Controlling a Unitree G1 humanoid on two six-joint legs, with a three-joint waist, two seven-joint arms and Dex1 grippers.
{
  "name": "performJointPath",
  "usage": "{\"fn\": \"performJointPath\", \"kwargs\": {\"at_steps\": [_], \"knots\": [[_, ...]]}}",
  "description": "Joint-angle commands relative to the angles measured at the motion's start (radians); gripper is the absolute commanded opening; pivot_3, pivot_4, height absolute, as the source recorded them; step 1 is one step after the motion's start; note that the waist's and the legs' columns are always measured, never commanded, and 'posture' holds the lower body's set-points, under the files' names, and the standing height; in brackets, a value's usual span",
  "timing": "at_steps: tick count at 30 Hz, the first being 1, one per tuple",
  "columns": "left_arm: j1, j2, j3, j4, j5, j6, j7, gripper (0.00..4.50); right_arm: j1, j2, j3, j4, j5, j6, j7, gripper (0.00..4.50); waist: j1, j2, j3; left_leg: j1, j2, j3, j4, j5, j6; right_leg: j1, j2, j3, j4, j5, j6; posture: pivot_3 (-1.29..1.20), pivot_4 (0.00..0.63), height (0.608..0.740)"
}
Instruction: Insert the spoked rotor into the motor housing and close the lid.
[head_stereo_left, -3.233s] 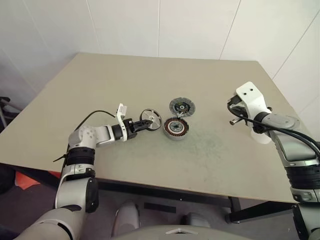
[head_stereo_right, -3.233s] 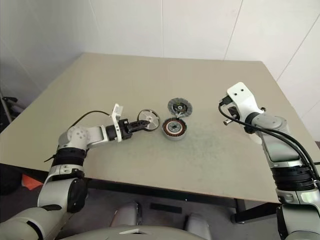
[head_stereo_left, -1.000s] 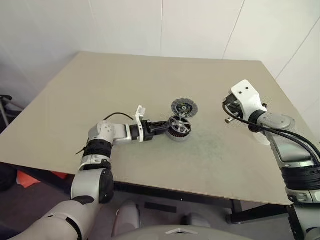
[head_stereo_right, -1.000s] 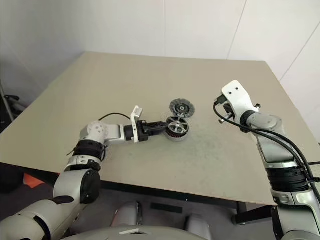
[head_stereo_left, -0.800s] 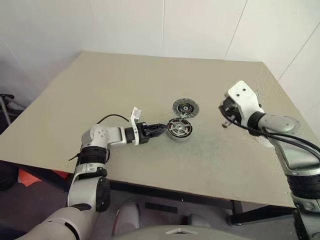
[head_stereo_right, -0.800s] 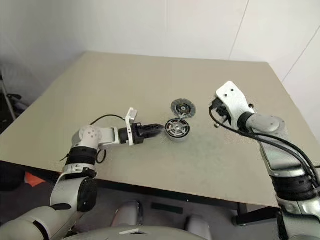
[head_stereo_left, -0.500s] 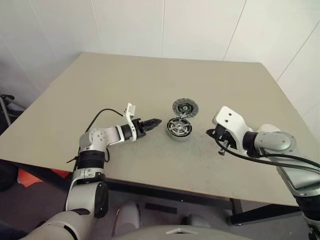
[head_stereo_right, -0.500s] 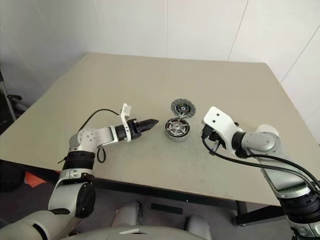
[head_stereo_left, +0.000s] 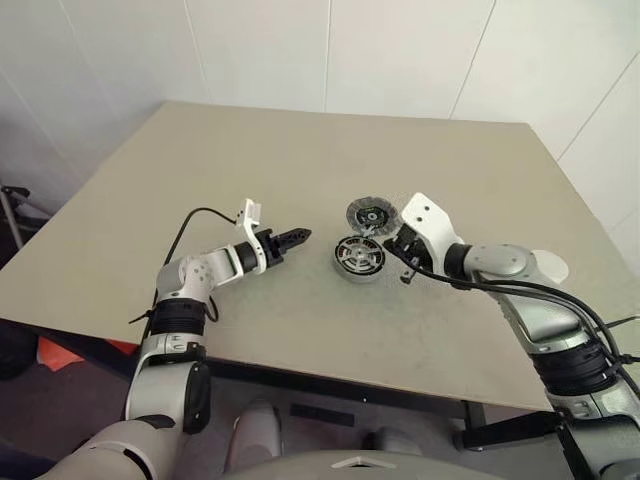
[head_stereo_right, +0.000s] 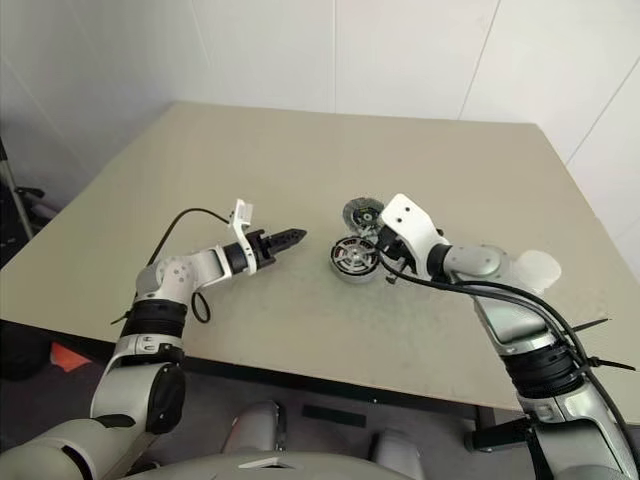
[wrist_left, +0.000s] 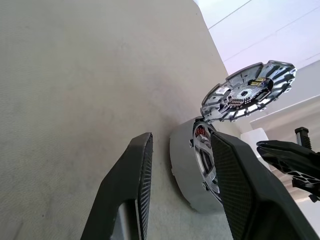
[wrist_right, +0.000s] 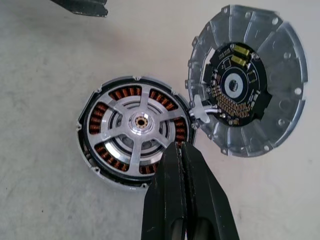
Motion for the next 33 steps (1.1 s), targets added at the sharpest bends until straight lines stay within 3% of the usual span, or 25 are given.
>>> {"fn": "performJointPath", "kwargs": {"at_steps": [1, 10, 24, 28, 33], "knots": [[-0.013, 0.003, 0.004, -0.008, -0.006, -0.020, 0.001, 1.95, -0.031, 0.033, -0.006, 0.032, 0.000, -0.022, -0.012, 0.00, 0.000, 0.000, 0.000, 0.001, 0.000, 0.000, 0.000, 0.000, 0.000, 0.000, 0.000, 0.000, 0.000, 0.000, 0.000, 0.00, 0.000, 0.740], [-0.026, 0.022, 0.022, 0.038, 0.008, -0.057, 0.019, 1.95, 0.022, 0.098, 0.044, 0.144, -0.045, -0.062, -0.054, 0.00, -0.002, -0.001, -0.001, 0.001, 0.000, 0.000, 0.001, 0.001, -0.001, 0.001, 0.000, 0.000, 0.000, 0.000, 0.000, 0.00, 0.000, 0.740], [-0.039, 0.013, 0.005, 0.089, 0.024, -0.102, 0.013, 1.95, -0.077, 0.072, -0.005, 0.040, -0.021, -0.037, -0.033, 0.00, 0.000, -0.001, -0.001, 0.001, 0.000, -0.001, 0.001, 0.001, -0.001, 0.001, 0.000, 0.000, 0.001, 0.001, 0.001, 0.00, 0.000, 0.740], [-0.040, 0.014, 0.006, 0.095, 0.025, -0.104, 0.014, 1.95, -0.087, 0.095, 0.025, 0.106, -0.037, -0.059, -0.034, 0.00, 0.000, -0.001, -0.001, 0.000, 0.000, -0.001, 0.001, 0.001, -0.001, 0.001, 0.000, 0.000, 0.000, 0.001, 0.001, 0.00, 0.000, 0.740], [-0.038, 0.020, 0.005, 0.097, 0.033, -0.118, 0.013, 1.95, -0.041, 0.202, 0.048, 0.287, 0.005, -0.105, 0.010, 0.00, -0.003, -0.001, -0.001, 0.001, 0.000, -0.001, 0.001, 0.000, -0.001, 0.001, 0.000, -0.001, 0.001, 0.001, 0.001, 0.00, 0.000, 0.740]]}}
